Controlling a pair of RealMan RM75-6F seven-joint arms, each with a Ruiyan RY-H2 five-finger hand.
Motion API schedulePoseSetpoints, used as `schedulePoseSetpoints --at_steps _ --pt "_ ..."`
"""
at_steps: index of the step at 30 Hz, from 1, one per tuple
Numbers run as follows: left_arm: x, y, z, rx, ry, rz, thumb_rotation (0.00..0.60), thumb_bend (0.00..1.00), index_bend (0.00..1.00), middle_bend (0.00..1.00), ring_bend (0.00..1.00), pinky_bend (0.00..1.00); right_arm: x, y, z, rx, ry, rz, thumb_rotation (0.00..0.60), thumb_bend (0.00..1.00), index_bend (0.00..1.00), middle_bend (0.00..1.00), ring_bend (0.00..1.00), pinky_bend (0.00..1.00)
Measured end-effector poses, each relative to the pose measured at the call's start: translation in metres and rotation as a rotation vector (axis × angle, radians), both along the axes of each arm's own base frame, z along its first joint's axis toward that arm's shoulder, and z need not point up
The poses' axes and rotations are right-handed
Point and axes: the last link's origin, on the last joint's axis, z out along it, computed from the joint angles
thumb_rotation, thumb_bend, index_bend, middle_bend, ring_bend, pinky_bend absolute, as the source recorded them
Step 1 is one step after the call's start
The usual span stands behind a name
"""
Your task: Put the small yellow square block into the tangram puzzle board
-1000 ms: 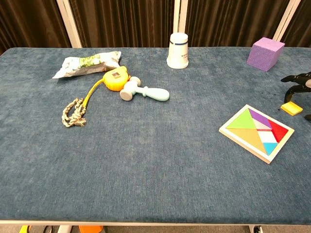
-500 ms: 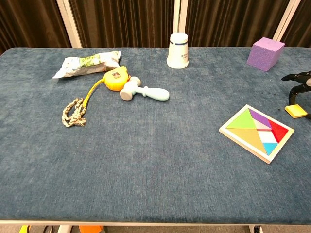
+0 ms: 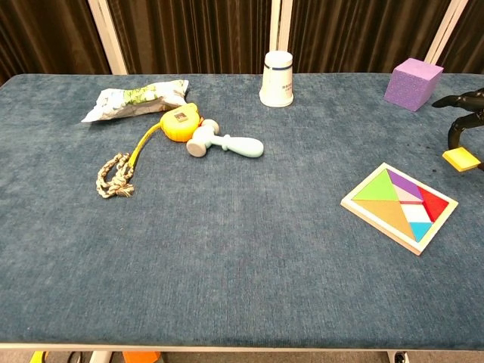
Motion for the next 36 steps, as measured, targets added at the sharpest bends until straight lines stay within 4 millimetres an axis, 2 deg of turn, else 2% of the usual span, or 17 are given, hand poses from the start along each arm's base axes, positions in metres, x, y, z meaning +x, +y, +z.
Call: schedulePoseSetpoints --at_steps 6,17,27,36 --pt "0.001 0.001 -0.001 0.001 0.012 0.006 0.600 0.00 0.10 0.04 0.00 0.05 0.019 0.007 0.000 0.104 0.064 0.136 0.600 0.27 0.55 0.00 0.00 0.00" --pt "0.001 0.001 -0.001 0.000 0.023 0.021 0.600 0.00 0.10 0.04 0.00 0.05 0.037 0.014 -0.013 0.225 0.086 0.301 0.600 0.27 0.52 0.00 0.00 0.00" --pt "-0.001 0.001 0.000 0.000 0.019 0.024 0.600 0.00 0.10 0.04 0.00 0.05 0.039 0.013 -0.027 0.280 0.146 0.375 0.600 0.27 0.49 0.00 0.00 0.00" --pt "-0.003 0.001 0.000 0.002 0.014 0.029 0.600 0.00 0.10 0.04 0.00 0.05 0.037 0.011 -0.031 0.288 0.180 0.414 0.600 0.27 0.45 0.00 0.00 0.00"
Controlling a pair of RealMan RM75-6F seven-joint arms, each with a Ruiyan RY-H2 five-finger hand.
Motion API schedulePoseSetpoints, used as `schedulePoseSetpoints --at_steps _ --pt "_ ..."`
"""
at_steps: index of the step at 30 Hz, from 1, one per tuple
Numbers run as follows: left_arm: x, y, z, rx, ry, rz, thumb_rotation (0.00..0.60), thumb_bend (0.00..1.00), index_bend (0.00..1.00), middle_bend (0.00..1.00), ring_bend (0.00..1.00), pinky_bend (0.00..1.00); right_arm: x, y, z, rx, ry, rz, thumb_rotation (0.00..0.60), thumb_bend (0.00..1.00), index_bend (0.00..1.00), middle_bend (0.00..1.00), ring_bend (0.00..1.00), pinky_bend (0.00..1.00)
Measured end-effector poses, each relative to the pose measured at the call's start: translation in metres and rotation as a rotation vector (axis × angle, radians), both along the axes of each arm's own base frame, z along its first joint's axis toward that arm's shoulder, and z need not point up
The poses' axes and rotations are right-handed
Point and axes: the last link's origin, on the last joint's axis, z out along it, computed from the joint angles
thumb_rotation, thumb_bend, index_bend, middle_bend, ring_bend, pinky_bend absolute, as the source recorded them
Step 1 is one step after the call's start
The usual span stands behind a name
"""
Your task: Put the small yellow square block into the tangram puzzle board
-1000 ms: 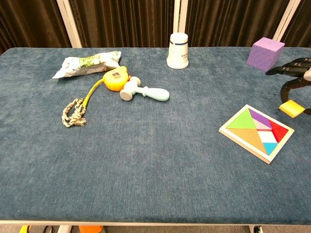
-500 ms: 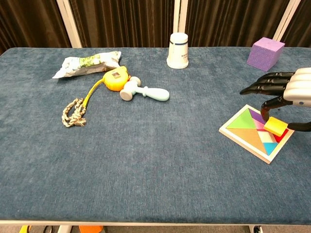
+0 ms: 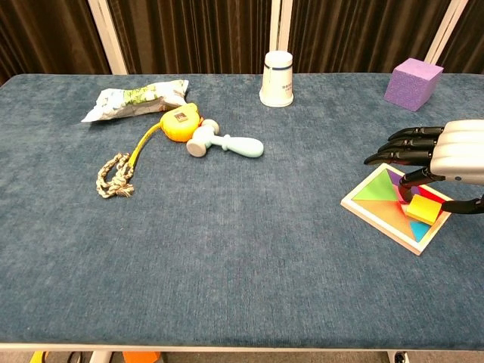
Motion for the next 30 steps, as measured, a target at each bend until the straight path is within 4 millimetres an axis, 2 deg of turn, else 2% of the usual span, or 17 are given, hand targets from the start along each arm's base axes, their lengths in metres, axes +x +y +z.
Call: schedulePoseSetpoints --at_steps 3,7,10,17,22,26,30 --pt "-0.001 0.000 0.000 -0.001 0.000 0.001 0.600 0.00 0.10 0.04 0.00 0.05 -0.001 -0.001 -0.001 -0.003 0.002 -0.004 0.600 0.27 0.38 0.00 0.00 0.00" --pt "-0.001 -0.001 0.000 0.000 -0.001 0.001 0.600 0.00 0.10 0.04 0.00 0.05 -0.001 -0.002 -0.001 -0.009 0.009 -0.014 0.600 0.26 0.13 0.00 0.00 0.00" --pt "-0.001 -0.001 0.000 0.000 -0.001 0.001 0.600 0.00 0.10 0.04 0.00 0.05 -0.001 -0.003 -0.003 -0.013 0.014 -0.028 0.600 0.24 0.01 0.00 0.00 0.00" --pt "-0.002 -0.001 0.001 0.003 -0.004 0.002 0.600 0.00 0.10 0.04 0.00 0.05 0.002 -0.004 0.000 -0.030 -0.006 -0.040 0.600 0.23 0.00 0.00 0.00 0.00" --pt "-0.002 -0.002 0.002 0.006 -0.007 -0.003 0.600 0.00 0.10 0.04 0.00 0.05 0.006 -0.003 0.016 -0.073 -0.084 -0.061 0.600 0.22 0.00 0.00 0.00 0.00" --pt "0.000 -0.002 0.003 0.010 -0.010 -0.010 0.600 0.00 0.10 0.04 0.00 0.05 0.007 0.005 0.028 -0.107 -0.164 -0.128 0.600 0.21 0.00 0.00 0.00 0.00" --pt "0.000 -0.002 0.002 0.007 -0.015 -0.015 0.600 0.00 0.10 0.04 0.00 0.05 0.005 0.023 0.032 -0.142 -0.247 -0.268 0.600 0.18 0.01 0.00 0.00 0.00"
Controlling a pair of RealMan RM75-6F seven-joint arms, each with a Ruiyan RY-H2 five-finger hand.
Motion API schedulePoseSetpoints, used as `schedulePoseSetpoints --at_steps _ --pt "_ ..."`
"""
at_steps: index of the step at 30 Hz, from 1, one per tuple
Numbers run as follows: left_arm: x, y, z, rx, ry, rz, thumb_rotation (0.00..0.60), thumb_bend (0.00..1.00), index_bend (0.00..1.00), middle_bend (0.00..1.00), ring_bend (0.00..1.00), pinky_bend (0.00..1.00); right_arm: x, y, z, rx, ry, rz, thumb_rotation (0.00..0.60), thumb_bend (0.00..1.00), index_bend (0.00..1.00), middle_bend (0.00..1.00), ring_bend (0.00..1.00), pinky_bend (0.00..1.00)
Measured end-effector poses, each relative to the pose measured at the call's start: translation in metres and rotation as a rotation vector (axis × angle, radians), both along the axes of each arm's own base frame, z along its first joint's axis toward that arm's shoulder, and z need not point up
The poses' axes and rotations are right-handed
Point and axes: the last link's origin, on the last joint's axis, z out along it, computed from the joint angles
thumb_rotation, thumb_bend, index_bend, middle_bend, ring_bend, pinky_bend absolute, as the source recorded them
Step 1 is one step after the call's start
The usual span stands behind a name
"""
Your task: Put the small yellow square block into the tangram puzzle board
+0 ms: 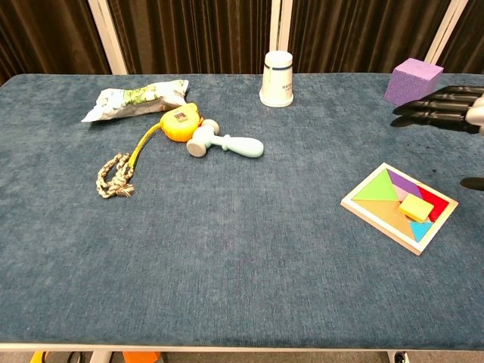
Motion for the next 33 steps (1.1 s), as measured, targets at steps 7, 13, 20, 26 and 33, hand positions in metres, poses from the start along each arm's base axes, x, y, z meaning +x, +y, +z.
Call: schedulePoseSetpoints --at_steps 7,13,20,26,33 --pt "-0.002 -0.002 0.002 -0.002 -0.005 -0.001 0.600 0.00 0.10 0.04 0.00 0.05 -0.010 0.030 -0.001 -0.039 -0.053 -0.216 0.576 0.62 0.20 0.00 0.00 0.00" --pt "-0.005 -0.003 0.000 -0.007 -0.016 0.002 0.600 0.00 0.10 0.04 0.00 0.05 -0.015 0.041 0.002 -0.029 -0.083 -0.325 0.338 1.00 0.33 0.00 0.00 0.00" --pt "-0.007 -0.003 -0.001 -0.007 -0.022 0.003 0.600 0.00 0.10 0.04 0.00 0.05 -0.016 0.042 -0.007 0.017 -0.063 -0.376 0.307 1.00 0.36 0.00 0.00 0.00" --pt "-0.011 -0.003 -0.002 -0.013 -0.027 0.011 0.600 0.00 0.10 0.04 0.00 0.05 -0.013 0.035 -0.014 0.000 -0.066 -0.369 0.298 1.00 0.36 0.00 0.00 0.00" --pt "-0.011 -0.001 -0.003 -0.015 -0.035 0.004 0.600 0.00 0.10 0.04 0.00 0.05 -0.018 0.033 -0.020 -0.003 -0.041 -0.397 0.295 1.00 0.35 0.00 0.00 0.00"
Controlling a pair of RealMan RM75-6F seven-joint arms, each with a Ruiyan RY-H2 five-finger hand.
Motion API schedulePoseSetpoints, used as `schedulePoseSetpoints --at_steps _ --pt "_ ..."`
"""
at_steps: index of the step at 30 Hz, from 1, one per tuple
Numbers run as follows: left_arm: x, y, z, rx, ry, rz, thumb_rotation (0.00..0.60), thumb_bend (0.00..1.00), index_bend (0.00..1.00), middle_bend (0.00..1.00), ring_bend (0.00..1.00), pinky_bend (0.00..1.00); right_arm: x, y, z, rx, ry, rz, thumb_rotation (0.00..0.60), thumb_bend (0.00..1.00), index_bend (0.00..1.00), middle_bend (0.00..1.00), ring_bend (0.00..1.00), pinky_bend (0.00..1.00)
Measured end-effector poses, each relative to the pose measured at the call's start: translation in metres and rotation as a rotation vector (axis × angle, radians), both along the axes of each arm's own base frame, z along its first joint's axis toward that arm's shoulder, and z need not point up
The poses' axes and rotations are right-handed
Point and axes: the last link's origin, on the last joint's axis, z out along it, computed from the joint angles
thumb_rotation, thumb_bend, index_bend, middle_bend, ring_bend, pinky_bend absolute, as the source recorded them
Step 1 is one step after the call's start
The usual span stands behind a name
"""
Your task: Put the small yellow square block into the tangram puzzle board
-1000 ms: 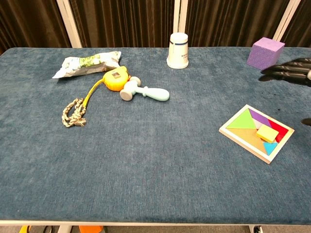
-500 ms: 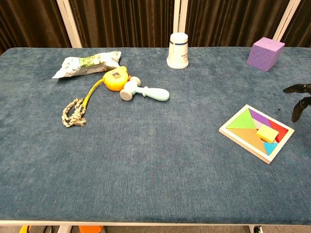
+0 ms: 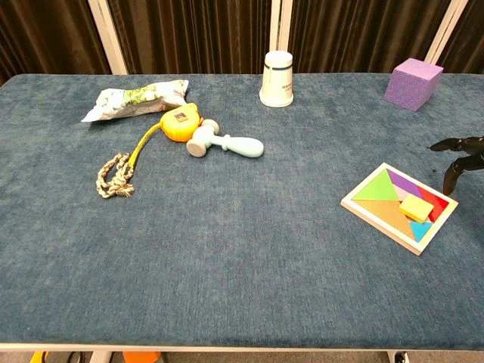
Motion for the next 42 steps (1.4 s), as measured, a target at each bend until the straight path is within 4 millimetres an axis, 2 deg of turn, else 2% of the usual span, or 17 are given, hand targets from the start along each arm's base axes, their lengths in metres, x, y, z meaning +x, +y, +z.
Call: schedulePoseSetpoints --at_steps 13,42 --pt "0.000 0.002 0.001 0.006 -0.003 0.000 0.600 0.00 0.10 0.04 0.00 0.05 0.000 -0.010 -0.016 0.009 -0.021 0.003 0.298 1.00 0.33 0.00 0.00 0.00" --pt "-0.005 -0.001 0.001 0.004 -0.006 0.016 0.600 0.00 0.10 0.04 0.00 0.05 0.014 -0.018 -0.029 0.044 -0.021 0.041 0.323 1.00 0.33 0.00 0.00 0.00"
